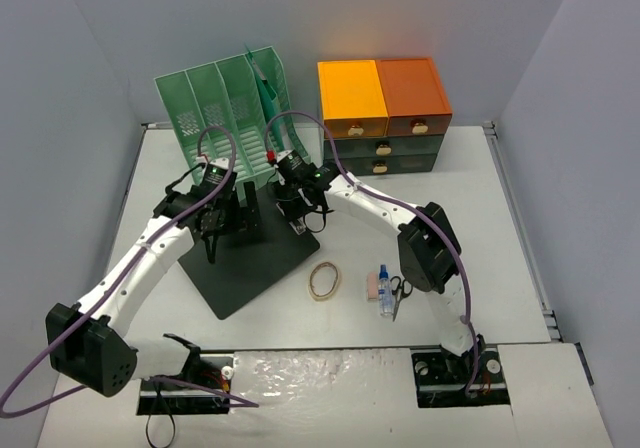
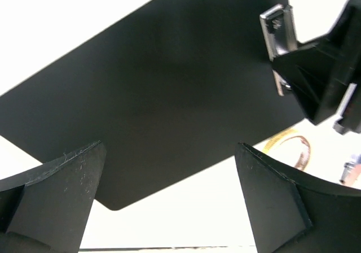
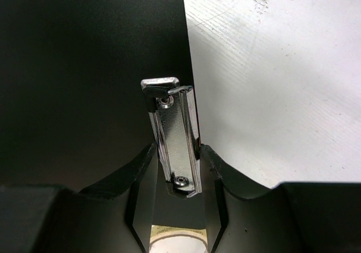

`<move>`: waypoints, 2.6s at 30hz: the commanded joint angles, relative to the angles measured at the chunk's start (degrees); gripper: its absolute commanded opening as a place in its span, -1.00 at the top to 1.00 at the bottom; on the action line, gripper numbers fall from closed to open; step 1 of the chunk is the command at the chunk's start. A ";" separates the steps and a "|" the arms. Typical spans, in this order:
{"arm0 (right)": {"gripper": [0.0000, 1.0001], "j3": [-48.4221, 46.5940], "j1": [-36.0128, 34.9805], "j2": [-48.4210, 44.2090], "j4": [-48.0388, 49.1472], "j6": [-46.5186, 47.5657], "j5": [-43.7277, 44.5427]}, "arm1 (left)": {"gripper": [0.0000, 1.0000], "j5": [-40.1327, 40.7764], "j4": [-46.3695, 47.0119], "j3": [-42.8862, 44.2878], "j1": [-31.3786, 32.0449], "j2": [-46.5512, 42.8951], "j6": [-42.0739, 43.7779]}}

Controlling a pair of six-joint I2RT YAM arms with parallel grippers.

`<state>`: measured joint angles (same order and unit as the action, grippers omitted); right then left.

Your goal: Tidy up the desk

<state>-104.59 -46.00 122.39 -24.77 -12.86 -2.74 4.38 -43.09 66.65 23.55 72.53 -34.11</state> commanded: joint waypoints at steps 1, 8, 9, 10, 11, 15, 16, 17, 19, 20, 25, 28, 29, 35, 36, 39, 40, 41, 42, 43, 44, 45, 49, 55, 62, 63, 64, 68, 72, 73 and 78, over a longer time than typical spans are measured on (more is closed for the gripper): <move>1.00 -3.83 0.16 -5.76 -0.24 -0.67 -2.32 | -0.94 3.83 -0.28 3.14 2.73 -1.08 3.84; 1.00 -8.92 0.82 -5.57 -3.38 -1.34 -5.42 | -0.94 12.15 -1.72 4.60 13.32 -0.43 8.85; 1.00 -9.88 0.82 -5.31 -3.99 -1.28 -5.62 | -0.94 13.46 -1.85 4.90 15.63 -0.27 9.70; 1.00 -10.45 0.82 -5.09 -4.38 -1.19 -5.70 | -0.94 14.77 -2.15 5.08 16.86 -0.01 10.19; 1.00 -11.00 0.82 -4.88 -4.77 -1.11 -5.79 | -0.94 16.06 -2.45 5.26 18.07 0.25 10.67; 1.00 -11.60 0.86 -4.71 -5.79 -1.11 -6.35 | -0.94 22.65 -4.71 6.64 23.89 2.16 13.66; 1.00 -11.60 0.91 -4.71 -5.97 -1.25 -6.47 | -0.94 23.97 -5.14 6.89 24.92 2.49 14.19; 1.00 -11.62 0.89 -4.69 -6.17 -1.52 -6.67 | -0.94 26.73 -6.04 7.44 27.08 3.25 14.78; 1.00 -11.67 0.82 -4.64 -6.64 -1.83 -7.10 | -0.94 30.76 -7.34 8.28 30.21 4.63 16.05; 1.00 -11.59 0.82 -4.77 -6.78 -1.90 -7.09 | -0.94 32.67 -7.70 8.57 31.35 5.10 16.33; 1.00 -11.43 0.85 -5.61 -7.39 -1.99 -6.64 | -0.94 41.63 -10.27 9.60 39.40 8.74 17.55; 1.00 -11.50 0.83 -5.93 -7.90 -2.07 -6.09 | -0.94 45.51 -11.58 9.97 43.20 10.67 17.12; 1.00 -11.49 0.82 -6.01 -8.02 -2.08 -5.98 | -0.94 46.68 -11.91 10.04 44.30 11.03 16.89; 1.00 -10.99 0.82 -6.59 -8.49 -1.69 -5.45 | -0.94 55.08 -15.52 10.54 49.61 12.76 13.41; 1.00 -11.02 0.88 -6.67 -8.56 -1.56 -5.24 | -0.94 55.74 -17.17 10.75 50.01 13.07 12.27; 1.00 -11.36 1.22 -7.08 -9.02 -1.37 -4.73 | -0.94 58.98 -18.72 10.47 51.01 13.18 9.59; 1.00 -11.51 1.47 -7.16 -9.19 -1.45 -4.84 | -0.94 59.28 -19.33 10.35 51.51 13.32 9.29; 1.00 -11.86 1.95 -7.48 -9.35 -1.74 -5.27 | -0.94 60.45 -20.51 10.38 52.23 13.61 8.06; 1.00 -12.21 2.43 -7.80 -9.51 -2.03 -5.69 | -0.94 61.62 -21.68 10.40 52.95 13.91 6.83; 1.00 -12.55 2.91 -8.12 -9.67 -2.33 -6.12 | -0.94 62.80 -22.86 10.43 53.67 14.20 5.61; 1.00 -12.90 3.27 -8.22 -9.93 -2.68 -6.56 | -0.94 63.85 -24.42 10.68 54.54 14.88 4.88; 1.00 -13.54 3.53 -8.35 -10.07 -3.10 -6.99 | -0.94 64.15 -24.82 10.77 55.03 15.24 4.64; 1.00 -15.43 3.93 -8.66 -11.05 -3.54 -7.49 | -0.94 65.99 -25.92 11.18 58.64 17.67 4.26; 1.00 -17.13 4.34 -9.01 -12.75 -3.48 -8.06 | -0.94 69.94 -30.88 13.48 62.48 24.71 -0.57; 1.00 -17.23 4.86 -10.44 -13.74 -4.29 -10.23 | -0.94 76.35 -44.08 19.21 63.18 35.27 -11.08; 1.00 -17.21 4.87 -10.53 -13.82 -4.38 -10.51 | -0.94 77.10 -46.63 20.07 63.13 36.93 -13.36; 1.00 -17.10 4.89 -10.67 -13.92 -4.50 -11.03 | -0.94 77.85 -48.07 20.61 63.25 38.64 -14.91; 1.00 -16.61 4.98 -11.18 -14.34 -4.89 -12.62 | -0.94 80.12 -52.04 22.40 63.52 43.41 -19.03; 1.00 -15.74 5.04 -11.65 -14.70 -5.08 -13.63 | -0.94 81.90 -52.09 24.26 63.17 44.91 -18.52; 1.00 -15.75 5.05 -11.65 -14.78 -5.17 -14.51 | -0.94 83.11 -52.09 24.48 62.92 45.80 -18.34; 1.00 -17.07 5.54 -11.44 -16.21 -5.77 -15.60 | -0.94 86.60 -52.09 24.32 60.27 45.07 -17.99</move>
<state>-119.17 -41.06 115.71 -40.65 -17.03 -15.27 82.40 -74.97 88.37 86.10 120.71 -51.06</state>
